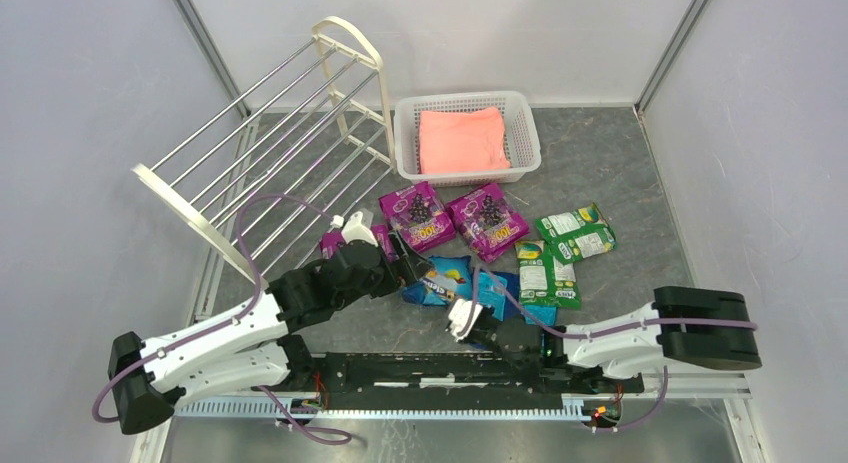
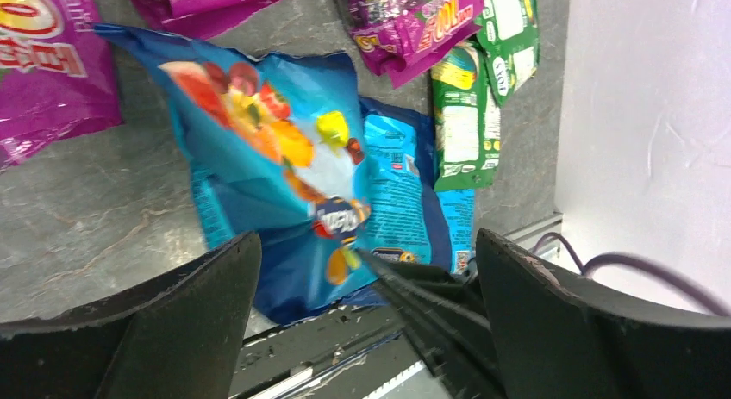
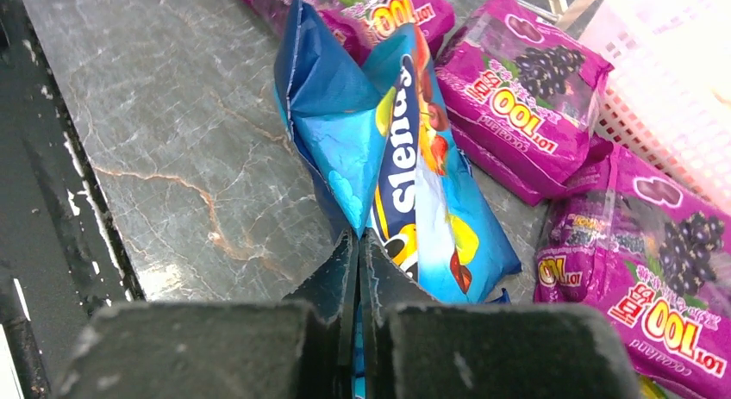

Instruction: Place and organize the candy bags onto the shelf

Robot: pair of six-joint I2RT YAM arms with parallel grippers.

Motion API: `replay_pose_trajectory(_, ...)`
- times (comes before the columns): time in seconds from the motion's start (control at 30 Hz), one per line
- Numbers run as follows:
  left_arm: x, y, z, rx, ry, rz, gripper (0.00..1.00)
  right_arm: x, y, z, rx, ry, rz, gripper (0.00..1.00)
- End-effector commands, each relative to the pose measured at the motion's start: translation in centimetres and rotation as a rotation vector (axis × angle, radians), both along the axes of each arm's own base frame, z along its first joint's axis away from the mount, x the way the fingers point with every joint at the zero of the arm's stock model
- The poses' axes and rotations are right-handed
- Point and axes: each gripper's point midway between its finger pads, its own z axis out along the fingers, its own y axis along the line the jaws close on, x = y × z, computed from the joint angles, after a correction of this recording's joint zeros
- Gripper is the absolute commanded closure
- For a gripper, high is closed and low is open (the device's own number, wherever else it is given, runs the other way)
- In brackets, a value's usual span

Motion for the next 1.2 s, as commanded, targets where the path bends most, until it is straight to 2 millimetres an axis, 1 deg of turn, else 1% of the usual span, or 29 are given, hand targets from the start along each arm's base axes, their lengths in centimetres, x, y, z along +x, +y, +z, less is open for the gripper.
replay_pose_trajectory(0.0,0.1,2.0,-1.1,0.079,-0.008,0.031,0.0,0.9,-0.8,3.5,0.247,0.069,0.005,1.0)
replay_pose_trajectory(0.1,-0.3,1.9,-2.6,0.045,0.047,0.039,0.0,0.9,-1.8,4.1,0.318,0.086,0.043,0.99)
replay_pose_trajectory(0.17,-0.4,1.5,-3.5,-0.012,0.091,0.053,0.0,1.2,-2.3,4.1,0.332,0.089,0.045,1.0)
replay_pose_trajectory(0.2,-0.4,1.1,-3.7,-0.057,0.111,0.059,0.0,1.2,-2.5,4.2,0.336,0.087,0.047,1.0)
replay_pose_trajectory(0.33,0.8,-0.1,-3.2,-0.26,0.182,0.101,0.0,1.2,-2.8,4.3,0.344,0.087,0.054,1.0)
replay_pose_trajectory(0.4,1.5,-0.6,-2.8,-0.312,0.197,0.099,0.0,1.1,-2.7,4.3,0.346,0.09,0.063,1.0)
replay_pose_trajectory(0.47,2.0,-1.0,-2.8,-0.322,0.216,0.101,0.0,1.0,-2.5,4.4,0.348,0.094,0.07,1.0)
replay_pose_trajectory(0.6,1.8,-2.4,-3.8,-0.361,0.298,0.085,0.0,0.8,-2.3,4.4,0.352,0.098,0.083,1.0)
replay_pose_trajectory(0.7,1.1,-3.3,-5.5,-0.423,0.396,0.087,0.0,0.8,-2.3,4.5,0.354,0.094,0.084,1.0)
replay_pose_trajectory(0.8,0.9,-3.5,-7.2,-0.409,0.449,0.101,0.0,0.8,-2.2,4.5,0.354,0.094,0.087,1.0)
replay_pose_trajectory(0.93,1.0,-4.3,-7.8,-0.397,0.461,0.098,0.0,0.8,-2.2,4.5,0.352,0.095,0.087,1.0)
replay_pose_trajectory(1.0,1.0,-3.9,-8.6,-0.35,0.472,0.12,0.0,0.9,-2.3,4.5,0.351,0.093,0.083,1.0)
replay_pose_trajectory(1.1,0.6,-2.2,-9.9,-0.268,0.46,0.181,0.0,1.0,-2.6,4.6,0.358,0.089,0.074,1.0)
replay_pose_trajectory(1.17,0.1,-1.5,-10.3,-0.269,0.466,0.195,0.0,1.1,-2.7,4.8,0.365,0.087,0.07,1.0)
